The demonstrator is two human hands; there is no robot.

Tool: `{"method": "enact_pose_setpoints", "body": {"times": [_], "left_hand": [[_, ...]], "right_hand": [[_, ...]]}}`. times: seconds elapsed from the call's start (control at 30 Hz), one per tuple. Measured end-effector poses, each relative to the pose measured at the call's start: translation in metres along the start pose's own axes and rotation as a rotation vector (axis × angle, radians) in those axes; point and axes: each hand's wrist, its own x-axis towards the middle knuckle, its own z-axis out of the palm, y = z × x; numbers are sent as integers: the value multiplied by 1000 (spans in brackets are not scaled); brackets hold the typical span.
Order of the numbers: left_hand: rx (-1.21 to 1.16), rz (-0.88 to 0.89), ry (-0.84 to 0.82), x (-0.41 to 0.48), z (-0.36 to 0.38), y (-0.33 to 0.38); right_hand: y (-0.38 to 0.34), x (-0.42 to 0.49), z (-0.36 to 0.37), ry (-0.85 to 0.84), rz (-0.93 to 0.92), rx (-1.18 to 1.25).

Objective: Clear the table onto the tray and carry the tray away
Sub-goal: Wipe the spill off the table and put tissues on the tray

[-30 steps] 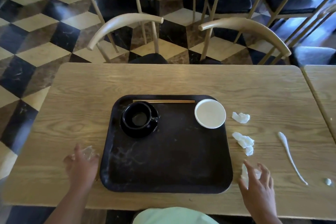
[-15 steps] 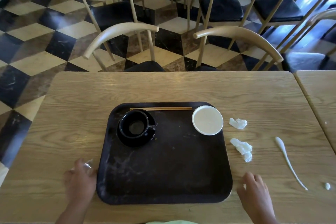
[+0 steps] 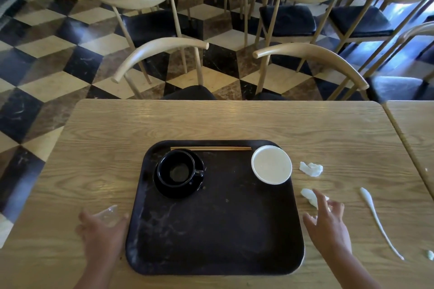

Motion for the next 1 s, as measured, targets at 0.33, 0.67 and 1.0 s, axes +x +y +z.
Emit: {"method": "enact_pose_setpoints", "body": {"times": [0.33,0.67,1.0], "left_hand": [[-65,193,-129,-14,7,27],[-77,226,-308,-41,39,23],[127,357,-304,-44,49,15]], "right_hand": [[-11,14,14,-34,97,-30],[-9,16,9,-18,122,-107],[-28,63,-12,58,27,-60]]}}
